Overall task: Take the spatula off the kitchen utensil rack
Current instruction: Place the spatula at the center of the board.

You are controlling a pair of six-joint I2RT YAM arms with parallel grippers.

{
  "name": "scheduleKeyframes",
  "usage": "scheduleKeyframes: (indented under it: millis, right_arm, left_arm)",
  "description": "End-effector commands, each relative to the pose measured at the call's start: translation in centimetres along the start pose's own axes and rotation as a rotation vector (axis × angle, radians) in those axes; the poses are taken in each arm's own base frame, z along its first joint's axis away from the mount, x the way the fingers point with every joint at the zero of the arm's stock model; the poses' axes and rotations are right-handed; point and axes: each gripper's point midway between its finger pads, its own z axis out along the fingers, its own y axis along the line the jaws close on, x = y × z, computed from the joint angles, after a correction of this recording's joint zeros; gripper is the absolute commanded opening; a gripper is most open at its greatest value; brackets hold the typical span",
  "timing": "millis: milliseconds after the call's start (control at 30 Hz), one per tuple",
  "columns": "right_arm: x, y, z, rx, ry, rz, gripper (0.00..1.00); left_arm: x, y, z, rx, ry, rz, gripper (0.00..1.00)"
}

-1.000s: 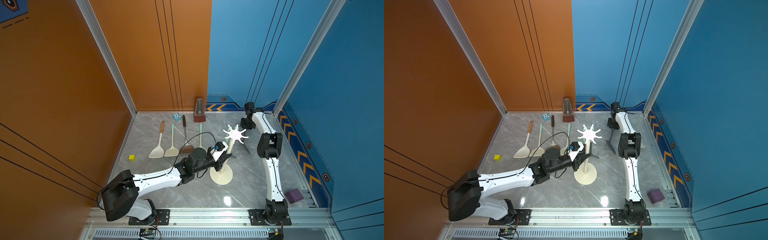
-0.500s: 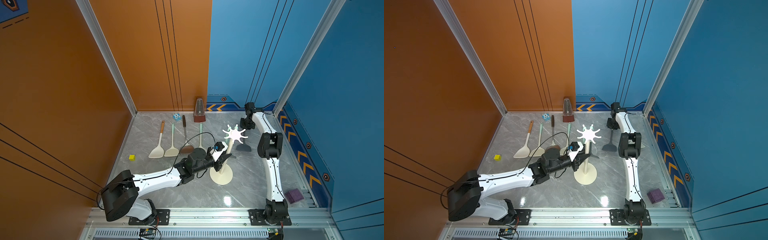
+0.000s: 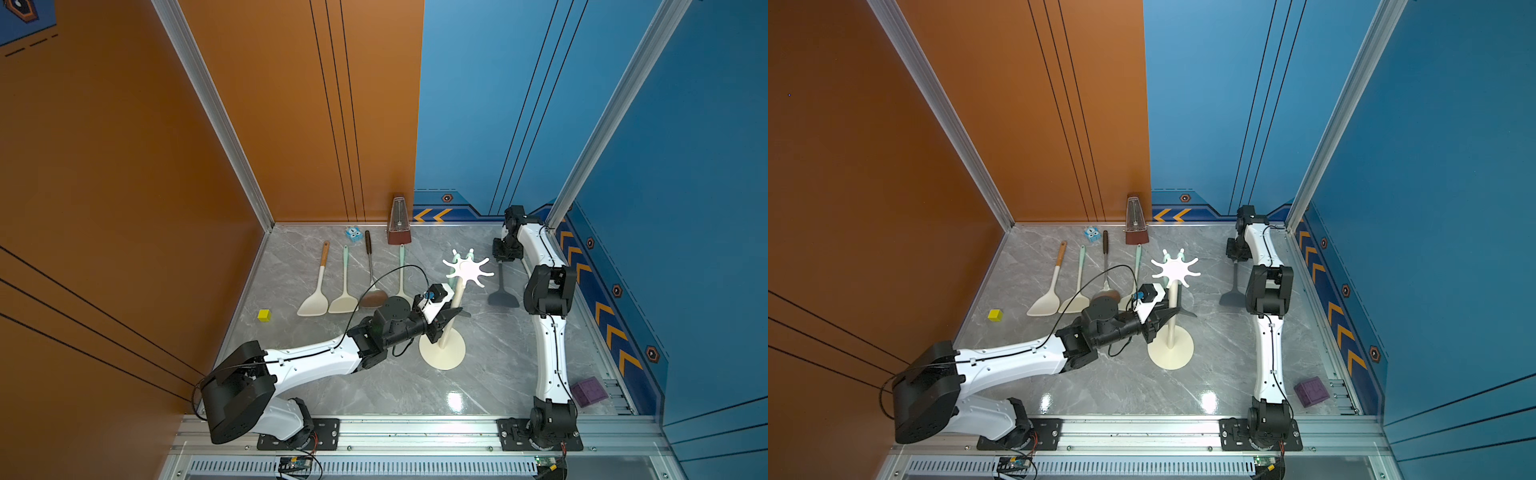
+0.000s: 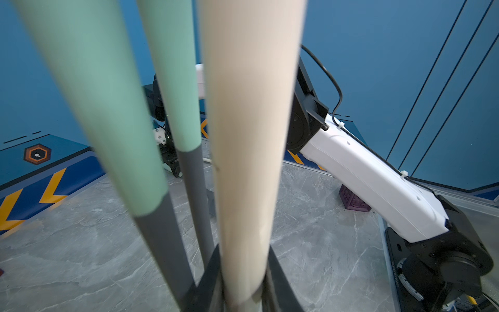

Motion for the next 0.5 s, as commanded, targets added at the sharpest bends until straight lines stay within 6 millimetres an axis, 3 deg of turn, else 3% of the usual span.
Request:
scheduleKeyframes:
  millis: [0, 267, 467]
  right_arm:
    - [0.9, 0.5, -0.5, -0.029, 0.04, -0.069, 0.0]
    - [-1.1, 3.9, -0.7, -0.135, -0.039, -0.087, 0.0]
    - [-1.5, 4.3, -0.5, -0.133, -0.057, -0.071, 0.17]
  left_arm:
    - [7.8, -0.9, -0.8, 0.037, 0.251, -0.016, 0.16]
    - [7.8, -0.8, -0.8, 0.032, 0.252, -0.021, 0.16]
    - [7.6, -1.0, -0.9, 0.038, 0.247, -0.026, 0.16]
